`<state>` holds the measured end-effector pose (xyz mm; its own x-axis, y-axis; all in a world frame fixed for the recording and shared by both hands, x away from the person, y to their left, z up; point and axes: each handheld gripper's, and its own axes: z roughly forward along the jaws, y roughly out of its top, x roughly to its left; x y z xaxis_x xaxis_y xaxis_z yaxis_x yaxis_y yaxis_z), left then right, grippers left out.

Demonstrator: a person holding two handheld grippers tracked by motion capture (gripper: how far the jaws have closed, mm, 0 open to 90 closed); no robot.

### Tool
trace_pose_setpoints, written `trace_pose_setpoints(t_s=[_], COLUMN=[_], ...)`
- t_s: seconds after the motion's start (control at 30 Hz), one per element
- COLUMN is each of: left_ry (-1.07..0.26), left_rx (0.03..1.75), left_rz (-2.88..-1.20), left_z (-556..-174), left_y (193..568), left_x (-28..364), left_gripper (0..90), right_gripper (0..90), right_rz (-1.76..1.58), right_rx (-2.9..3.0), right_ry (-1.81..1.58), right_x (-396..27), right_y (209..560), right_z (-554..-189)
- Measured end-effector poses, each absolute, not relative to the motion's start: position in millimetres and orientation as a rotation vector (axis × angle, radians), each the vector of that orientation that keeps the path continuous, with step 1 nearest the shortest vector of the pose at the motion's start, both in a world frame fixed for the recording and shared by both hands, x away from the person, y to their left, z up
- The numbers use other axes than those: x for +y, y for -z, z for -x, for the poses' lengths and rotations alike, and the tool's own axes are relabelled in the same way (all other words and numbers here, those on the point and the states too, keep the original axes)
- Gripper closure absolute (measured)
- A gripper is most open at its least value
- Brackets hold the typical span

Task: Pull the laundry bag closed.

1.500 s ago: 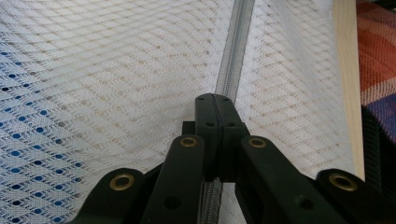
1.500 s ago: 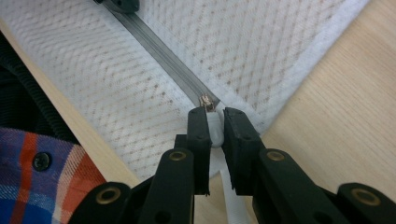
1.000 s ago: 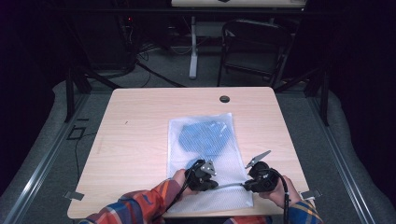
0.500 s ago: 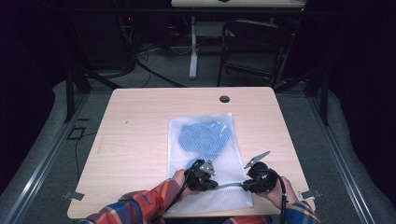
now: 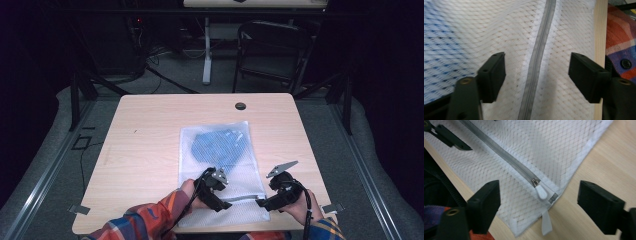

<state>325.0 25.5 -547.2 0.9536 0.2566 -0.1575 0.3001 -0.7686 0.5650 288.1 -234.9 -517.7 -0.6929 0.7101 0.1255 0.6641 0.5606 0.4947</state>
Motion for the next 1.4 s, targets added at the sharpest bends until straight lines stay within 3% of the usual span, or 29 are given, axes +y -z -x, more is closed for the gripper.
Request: trace_pose_setpoints(t_s=[0.2, 0.5, 0.9, 1.4], left_ry=[0.046, -0.011, -0.132, -0.161], left_rx=[0.454, 0.565, 0.693, 0.908], left_rz=[-2.458, -2.419, -2.361, -2.294], left_z=[-330, -330, -318, -315], left_y=[530, 516, 504, 507], left_x=[47, 82, 133, 190], left_gripper=[19.7, 15.7, 15.5, 14.2], right_gripper=[9.7, 0.0, 0.0, 0.0], right_rz=[-1.203, -1.227, -1.285, -1.44], right_rx=[2.593, 2.519, 2.416, 2.363], right_ry=[-0.816, -0.808, -0.758, -0.719], right_x=[-243, -258, -284, -311], right_y=[509, 503, 504, 518], right_z=[-283, -277, -263, -238])
